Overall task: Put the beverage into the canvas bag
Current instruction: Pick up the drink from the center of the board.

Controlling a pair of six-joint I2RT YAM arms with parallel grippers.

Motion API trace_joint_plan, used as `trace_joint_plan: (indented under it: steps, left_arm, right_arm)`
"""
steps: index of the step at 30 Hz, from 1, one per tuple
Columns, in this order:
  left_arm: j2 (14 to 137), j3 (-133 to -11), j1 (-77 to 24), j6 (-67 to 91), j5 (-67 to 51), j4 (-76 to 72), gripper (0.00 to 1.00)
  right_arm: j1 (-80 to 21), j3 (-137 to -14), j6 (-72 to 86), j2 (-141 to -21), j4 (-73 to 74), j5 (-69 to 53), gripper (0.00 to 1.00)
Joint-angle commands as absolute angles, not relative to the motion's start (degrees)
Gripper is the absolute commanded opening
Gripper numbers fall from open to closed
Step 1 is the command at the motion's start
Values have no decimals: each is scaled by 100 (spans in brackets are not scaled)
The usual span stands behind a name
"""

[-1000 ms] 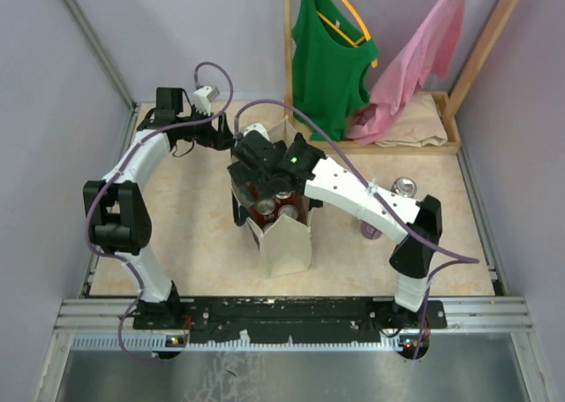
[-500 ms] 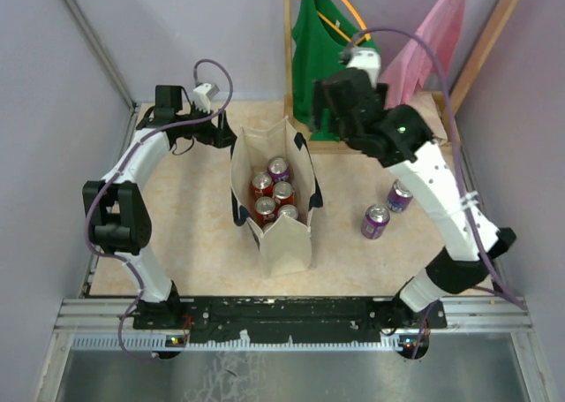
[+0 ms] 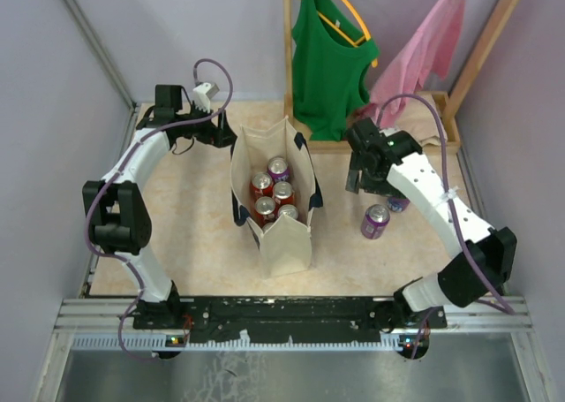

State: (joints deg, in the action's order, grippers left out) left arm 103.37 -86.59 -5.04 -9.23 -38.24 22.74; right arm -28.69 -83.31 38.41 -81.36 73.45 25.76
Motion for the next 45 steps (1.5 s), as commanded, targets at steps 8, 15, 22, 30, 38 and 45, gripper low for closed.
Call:
trace_joint_plan:
  steps: [8, 15, 22, 30, 38, 45]
  left_arm:
    - [10255, -8886, -517, -990, -3885, 2276, 90]
    - [10225, -8863, -519, -958, -3880, 2285, 90]
    - [10216, -8946, -529, -1032, -3833, 2379, 90]
    - [10213, -8934, -537, -1005, -3833, 2399, 89]
    - [10208, -8927, -537, -1048, -3812, 2419, 90]
    - [10224, -8916, -538, -1020, -3836, 2375, 89]
  right_arm:
    - [-2292, -7205, 3760, -7704, 6544, 1832, 99]
    - [-1923, -6340, 3599, -7561, 5828, 1513, 99]
    - [-1780, -6179, 3509, -7690, 5651, 1364, 98]
    - [-1781, -5916, 3479, -7762, 5572, 1260, 91]
    - [-1781, -6010, 3495, -7603, 5677, 1302, 14]
    - [-1847, -7504, 3354, -7470, 6204, 1161, 0]
